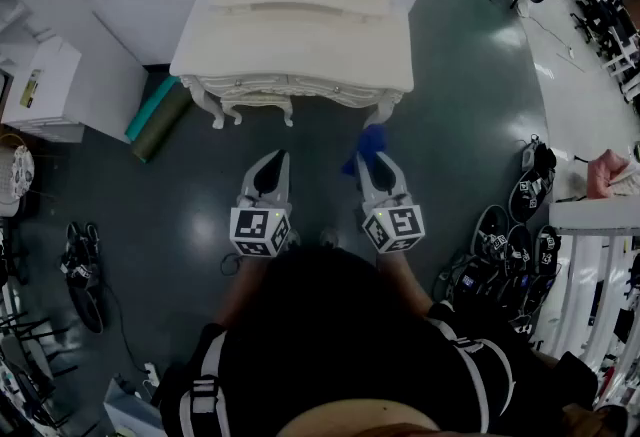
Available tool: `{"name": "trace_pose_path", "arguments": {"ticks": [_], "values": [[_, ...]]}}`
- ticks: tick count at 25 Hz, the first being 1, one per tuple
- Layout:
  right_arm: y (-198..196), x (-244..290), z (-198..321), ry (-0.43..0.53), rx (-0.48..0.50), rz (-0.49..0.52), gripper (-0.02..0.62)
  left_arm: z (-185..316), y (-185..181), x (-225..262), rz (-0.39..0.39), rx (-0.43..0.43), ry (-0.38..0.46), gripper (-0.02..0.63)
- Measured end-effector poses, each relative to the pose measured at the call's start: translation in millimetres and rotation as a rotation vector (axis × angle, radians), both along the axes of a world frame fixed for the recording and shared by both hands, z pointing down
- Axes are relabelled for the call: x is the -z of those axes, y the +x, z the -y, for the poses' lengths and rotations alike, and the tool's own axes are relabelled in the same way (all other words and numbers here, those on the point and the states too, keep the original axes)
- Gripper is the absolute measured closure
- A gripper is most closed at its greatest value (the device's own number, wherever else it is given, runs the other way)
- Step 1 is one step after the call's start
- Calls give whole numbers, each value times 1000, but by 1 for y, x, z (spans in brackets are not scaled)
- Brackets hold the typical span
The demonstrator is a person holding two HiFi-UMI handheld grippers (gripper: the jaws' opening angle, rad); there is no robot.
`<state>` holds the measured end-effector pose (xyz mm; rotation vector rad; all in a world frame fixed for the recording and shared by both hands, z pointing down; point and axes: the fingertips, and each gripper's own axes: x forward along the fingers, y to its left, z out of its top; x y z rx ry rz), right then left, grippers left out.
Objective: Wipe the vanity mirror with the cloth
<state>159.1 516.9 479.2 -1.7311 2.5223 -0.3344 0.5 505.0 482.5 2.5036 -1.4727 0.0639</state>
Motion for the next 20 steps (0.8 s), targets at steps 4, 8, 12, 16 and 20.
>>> {"name": "trace_pose_path", "arguments": {"ticks": [4,8,12,16,20], "values": [[-2,1,-2,1,2,-3,526,-2,-1,0,0,0,-1,600],[-5,0,-3,0,-4,-7,526,-2,-4,-1,-1,-6,-2,600],[-7,0,-6,-3,-8,-8,527,-3,-5,-1,-4,-13,-2,600],[-9,-1,-9,1,-15,31,526,-5,-8,-5,-3,-21,-8,600],[-14,1,-10,6,-26,35,525,-6,-18,-5,6,-25,-10,600]]}}
